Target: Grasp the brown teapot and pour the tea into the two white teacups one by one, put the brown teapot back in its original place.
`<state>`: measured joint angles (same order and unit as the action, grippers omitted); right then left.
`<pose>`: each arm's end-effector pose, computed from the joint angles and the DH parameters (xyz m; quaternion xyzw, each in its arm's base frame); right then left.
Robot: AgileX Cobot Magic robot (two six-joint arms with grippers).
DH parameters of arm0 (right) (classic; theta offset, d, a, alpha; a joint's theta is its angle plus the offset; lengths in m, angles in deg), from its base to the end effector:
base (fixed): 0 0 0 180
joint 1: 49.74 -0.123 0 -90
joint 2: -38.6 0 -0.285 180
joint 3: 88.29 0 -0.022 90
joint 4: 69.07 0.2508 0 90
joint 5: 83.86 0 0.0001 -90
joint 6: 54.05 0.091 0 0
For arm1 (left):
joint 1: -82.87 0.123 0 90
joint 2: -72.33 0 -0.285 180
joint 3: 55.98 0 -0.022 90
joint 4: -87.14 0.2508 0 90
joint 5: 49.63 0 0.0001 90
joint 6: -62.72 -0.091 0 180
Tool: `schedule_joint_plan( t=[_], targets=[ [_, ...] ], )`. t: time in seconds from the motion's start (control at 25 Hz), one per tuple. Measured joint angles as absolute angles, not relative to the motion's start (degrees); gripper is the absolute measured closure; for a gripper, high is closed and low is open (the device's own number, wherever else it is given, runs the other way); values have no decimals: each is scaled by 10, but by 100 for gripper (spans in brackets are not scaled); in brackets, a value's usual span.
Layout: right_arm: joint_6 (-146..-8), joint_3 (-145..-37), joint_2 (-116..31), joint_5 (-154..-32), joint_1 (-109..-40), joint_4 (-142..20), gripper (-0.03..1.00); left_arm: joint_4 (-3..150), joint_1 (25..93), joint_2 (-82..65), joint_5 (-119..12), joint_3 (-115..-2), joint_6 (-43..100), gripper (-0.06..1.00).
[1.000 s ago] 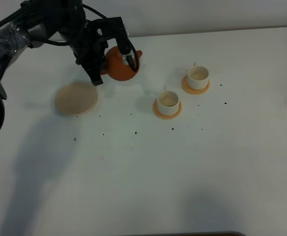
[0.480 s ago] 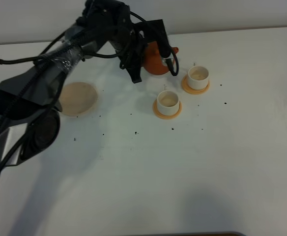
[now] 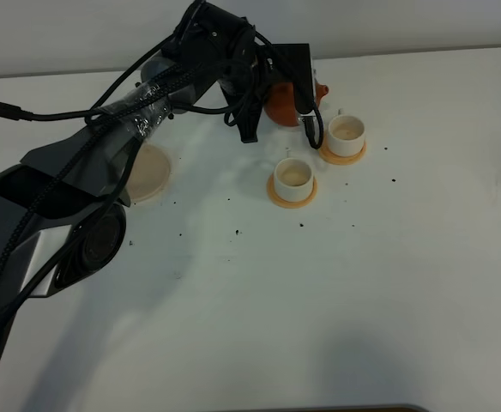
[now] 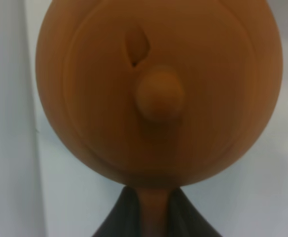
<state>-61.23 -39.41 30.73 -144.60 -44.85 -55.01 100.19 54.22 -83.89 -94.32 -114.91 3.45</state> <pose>-0.0036 0.0197 0.2778 -0.0212 0.8482 0.0675 0.5250 0.5059 -0.2599 0.1578 0.6883 0.6412 0.1837 0.2852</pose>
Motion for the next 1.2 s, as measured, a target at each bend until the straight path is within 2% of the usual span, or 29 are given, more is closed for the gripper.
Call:
schedule_joint_plan(
  t=[0.44,1.2],
  targets=[
    [-612,-394,307,-1446,-449,-550,73,1046,514,-857,-890,-1149,-13,83],
    [-612,-394,307,-1446,-449,-550,73,1116,510,-857,-860,-1149,-63,83]
  ],
)
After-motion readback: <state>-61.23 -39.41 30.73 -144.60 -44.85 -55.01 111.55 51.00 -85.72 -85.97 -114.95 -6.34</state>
